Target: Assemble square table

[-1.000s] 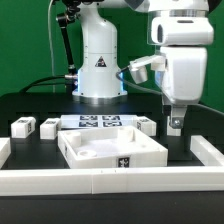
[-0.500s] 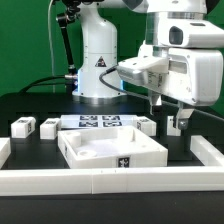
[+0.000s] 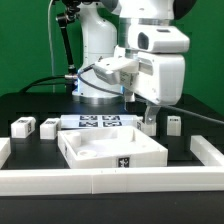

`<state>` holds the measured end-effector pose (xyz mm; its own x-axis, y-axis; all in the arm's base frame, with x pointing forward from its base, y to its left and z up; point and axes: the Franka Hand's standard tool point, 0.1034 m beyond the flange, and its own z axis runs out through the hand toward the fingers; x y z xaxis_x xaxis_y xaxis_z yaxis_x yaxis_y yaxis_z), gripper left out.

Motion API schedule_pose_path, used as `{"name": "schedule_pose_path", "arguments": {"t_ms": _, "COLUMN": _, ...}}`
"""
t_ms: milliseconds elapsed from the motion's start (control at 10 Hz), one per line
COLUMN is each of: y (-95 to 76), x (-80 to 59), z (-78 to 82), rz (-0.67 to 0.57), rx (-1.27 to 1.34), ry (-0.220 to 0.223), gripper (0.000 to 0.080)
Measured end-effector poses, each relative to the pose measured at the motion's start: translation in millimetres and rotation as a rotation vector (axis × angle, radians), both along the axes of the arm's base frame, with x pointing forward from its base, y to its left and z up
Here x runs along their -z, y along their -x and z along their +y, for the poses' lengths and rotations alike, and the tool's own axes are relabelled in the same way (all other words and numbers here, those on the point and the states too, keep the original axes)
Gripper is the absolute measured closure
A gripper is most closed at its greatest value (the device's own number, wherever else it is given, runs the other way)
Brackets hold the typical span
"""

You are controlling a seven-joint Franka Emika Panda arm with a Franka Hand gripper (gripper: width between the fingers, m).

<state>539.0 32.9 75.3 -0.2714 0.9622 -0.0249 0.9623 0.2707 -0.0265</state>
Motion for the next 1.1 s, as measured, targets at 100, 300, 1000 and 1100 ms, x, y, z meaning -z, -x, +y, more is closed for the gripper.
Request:
{"name": "schedule_pose_path", "arguments": {"t_ms": 100, "y": -1.5, "x": -0.5, "z": 1.5, "rz": -0.002, "rx": 0.004, "ry": -0.001, "gripper": 0.015}}
{"name": "schedule_pose_path", "arguments": {"t_ms": 300, "y": -1.5, "x": -0.3, "z": 1.1, "rz": -0.002, "rx": 0.005, "ry": -0.001, "gripper": 0.015}}
{"name": "schedule_pose_path", "arguments": {"t_ms": 1000, "y": 53.6, "x": 33.4, "z": -35.5, "rz": 0.085, "rx": -0.035, "ry": -0.012, "gripper": 0.015}}
{"name": "schedule_pose_path", "arguments": {"t_ms": 1100, "y": 52.0, "x": 33.3, "z": -34.9, "rz": 0.084, "rx": -0.036, "ry": -0.012, "gripper": 0.015}}
